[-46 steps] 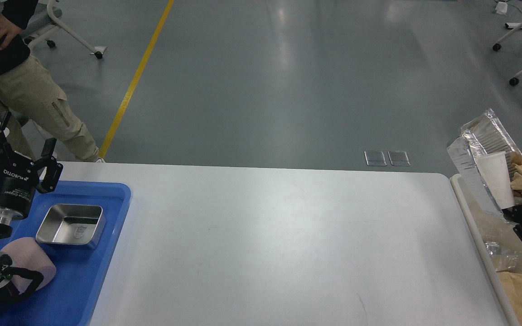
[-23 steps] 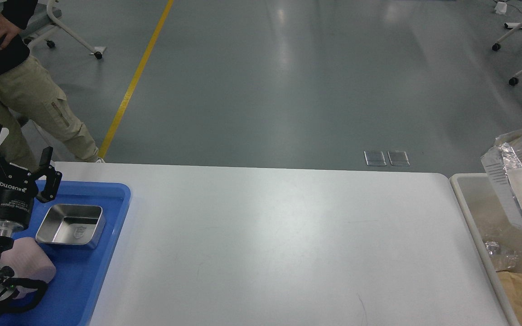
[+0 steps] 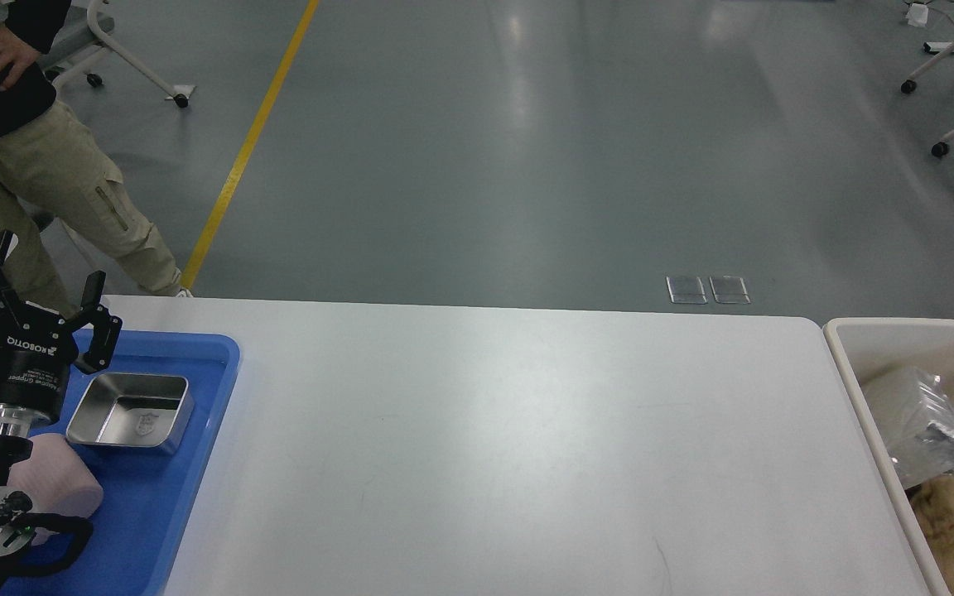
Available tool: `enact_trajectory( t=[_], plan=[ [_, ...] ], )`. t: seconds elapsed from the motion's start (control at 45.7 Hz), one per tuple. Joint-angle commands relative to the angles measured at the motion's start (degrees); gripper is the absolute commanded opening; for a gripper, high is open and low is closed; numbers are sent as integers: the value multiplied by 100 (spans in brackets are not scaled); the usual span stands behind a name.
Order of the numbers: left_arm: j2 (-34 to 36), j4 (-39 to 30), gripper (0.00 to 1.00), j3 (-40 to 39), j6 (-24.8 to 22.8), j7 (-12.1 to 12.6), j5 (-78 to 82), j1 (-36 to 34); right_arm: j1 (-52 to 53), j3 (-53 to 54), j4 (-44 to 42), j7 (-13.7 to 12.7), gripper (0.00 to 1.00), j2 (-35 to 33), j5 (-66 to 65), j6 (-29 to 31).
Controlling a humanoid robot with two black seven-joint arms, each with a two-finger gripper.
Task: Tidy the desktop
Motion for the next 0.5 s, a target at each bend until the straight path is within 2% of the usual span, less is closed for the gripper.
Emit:
enact_trajectory(
  t=[0.0, 0.328, 0.482],
  plan=[
    [0, 2, 96, 1, 0, 0, 0, 2, -35, 3, -290, 9, 100, 116, 13, -3],
    [18, -6, 96, -8, -9, 0, 9, 134, 52, -24, -748, 44, 100, 643, -110, 59],
    [88, 2, 96, -8, -36, 0, 9, 169, 561, -32, -686, 26, 100, 1302, -119, 50]
  ],
)
